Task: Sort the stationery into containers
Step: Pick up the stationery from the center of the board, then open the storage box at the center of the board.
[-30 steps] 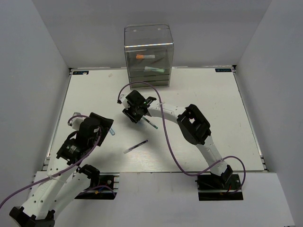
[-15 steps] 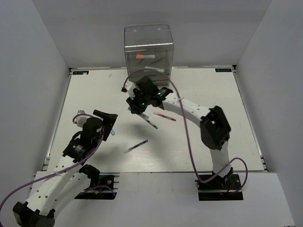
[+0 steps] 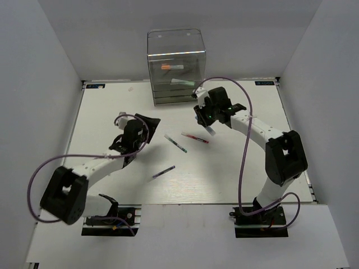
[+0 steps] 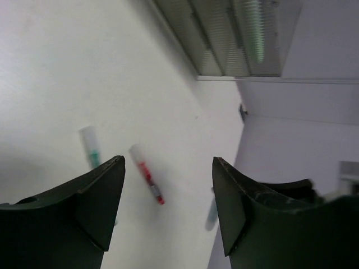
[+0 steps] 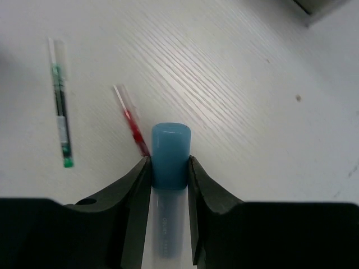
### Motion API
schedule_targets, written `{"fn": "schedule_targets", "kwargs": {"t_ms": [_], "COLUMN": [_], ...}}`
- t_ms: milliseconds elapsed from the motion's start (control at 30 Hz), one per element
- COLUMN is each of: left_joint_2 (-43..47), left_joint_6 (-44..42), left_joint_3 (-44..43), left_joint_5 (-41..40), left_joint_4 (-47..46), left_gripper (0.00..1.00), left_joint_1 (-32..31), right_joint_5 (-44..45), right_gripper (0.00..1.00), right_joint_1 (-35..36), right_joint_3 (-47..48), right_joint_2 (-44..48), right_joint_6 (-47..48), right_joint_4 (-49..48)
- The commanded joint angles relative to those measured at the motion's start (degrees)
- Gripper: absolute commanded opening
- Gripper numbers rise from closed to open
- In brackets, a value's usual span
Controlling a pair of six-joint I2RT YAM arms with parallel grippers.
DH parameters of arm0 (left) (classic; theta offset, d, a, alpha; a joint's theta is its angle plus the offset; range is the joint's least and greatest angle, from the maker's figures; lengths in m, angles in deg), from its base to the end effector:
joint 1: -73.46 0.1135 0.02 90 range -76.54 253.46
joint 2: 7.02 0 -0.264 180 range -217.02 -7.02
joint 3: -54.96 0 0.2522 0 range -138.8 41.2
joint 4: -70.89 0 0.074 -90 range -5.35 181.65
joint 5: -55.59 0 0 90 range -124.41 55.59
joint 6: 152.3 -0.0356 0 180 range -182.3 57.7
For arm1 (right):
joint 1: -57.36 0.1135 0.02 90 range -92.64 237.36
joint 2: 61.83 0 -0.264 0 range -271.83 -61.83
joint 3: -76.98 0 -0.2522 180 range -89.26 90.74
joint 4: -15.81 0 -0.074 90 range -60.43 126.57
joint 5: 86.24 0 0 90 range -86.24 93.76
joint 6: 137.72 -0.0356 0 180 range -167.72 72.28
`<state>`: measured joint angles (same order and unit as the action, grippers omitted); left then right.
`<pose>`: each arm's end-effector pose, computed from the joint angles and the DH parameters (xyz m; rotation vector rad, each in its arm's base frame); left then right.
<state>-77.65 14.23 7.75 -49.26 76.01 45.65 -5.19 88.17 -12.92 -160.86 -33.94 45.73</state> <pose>0.2334 -0.1128 0.2105 -1.0423 1.8967 -0.8407 0.3369 0.2074 0.2666 -0.9353 2.0580 0.3349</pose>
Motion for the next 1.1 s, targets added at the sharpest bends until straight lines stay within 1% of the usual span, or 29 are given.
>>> {"fn": "schedule_targets", "kwargs": {"t_ms": [0, 33, 67, 133, 167, 200, 233, 267, 300, 367, 400, 433, 600, 767, 933, 1067], "left_joint_2": [-6.78, -8.89, -13.09, -17.15, -19.26, -23.37, -25.5, -27.61, -31.63, -35.43, -37.11, -39.91, -45.29, -47.58, -48.81, -49.43], "left_joint_6": [-1.39, -1.39, -1.39, -1.39, -1.39, -1.39, -0.78, 0.1, 0.63, 2.73, 2.75, 3.53, 3.54, 3.01, 1.69, -0.06], "left_joint_3": [-6.09, -7.06, -9.24, -12.93, -14.0, -14.97, -16.63, -17.34, -18.48, -19.89, -21.72, -22.96, -31.66, -34.49, -37.12, -39.4], "left_joint_5": [2.46, 2.46, 2.46, 2.99, 3.6, 3.6, 4.21, 4.22, 4.22, 2.82, 2.81, 2.11, 1.58, 1.05, -0.52, -1.06], "left_joint_4": [-16.82, -20.67, -22.19, -26.48, -28.25, -30.27, -35.42, -38.09, -40.9, -47.48, -48.82, -49.44, -46.38, -45.85, -42.43, -39.7], "left_gripper": [0.72, 0.69, 0.61, 0.53, 0.48, 0.46, 0.44, 0.42, 0.42, 0.42, 0.42, 0.42, 0.44, 0.45, 0.47, 0.47], "left_joint_1": [0.3, 0.3, 0.83, 0.83, 1.35, 1.36, 1.36, 1.36, 1.36, 1.36, 1.36, 1.36, 1.36, 1.36, 1.36, 1.36], "right_joint_5": [1.48, 1.65, 1.74, 1.66, 1.66, 1.57, 1.57, 1.31, 1.13, 0.52, 0.34, 0.16, -1.15, -1.68, -1.86, -1.95], "right_gripper": [0.0, 0.0, 0.0, 0.0, 0.0, 0.0, 0.0, 0.0, 0.0, 0.0, 0.0, 0.0, 0.0, 0.0, 0.0, 0.0], "right_joint_1": [-3.02, -3.47, -5.04, -5.93, -6.8, -7.68, -7.87, -8.65, -9.35, -9.98, -10.5, -10.85, -11.56, -11.74, -12.08, -12.0], "right_joint_3": [-2.33, -3.9, -4.96, -6.8, -7.25, -7.51, -8.47, -8.92, -9.18, -9.98, -10.33, -10.5, -11.3, -12.7, -13.49, -13.58], "right_joint_2": [5.85, 7.16, 7.61, 8.58, 9.19, 9.37, 9.9, 10.34, 10.6, 11.31, 11.4, 11.74, 11.75, 11.75, 11.75, 11.84], "right_joint_6": [1.07, 0.99, 1.07, 0.9, 0.72, 0.46, 0.28, 0.28, 0.19, -0.07, 0.02, 0.02, -0.42, -0.95, -1.3, -1.65], "right_joint_4": [-4.65, -5.35, -5.53, -5.97, -6.23, -6.41, -6.84, -7.11, -7.28, -7.64, -7.9, -8.08, -8.96, -10.01, -10.71, -10.98]}}
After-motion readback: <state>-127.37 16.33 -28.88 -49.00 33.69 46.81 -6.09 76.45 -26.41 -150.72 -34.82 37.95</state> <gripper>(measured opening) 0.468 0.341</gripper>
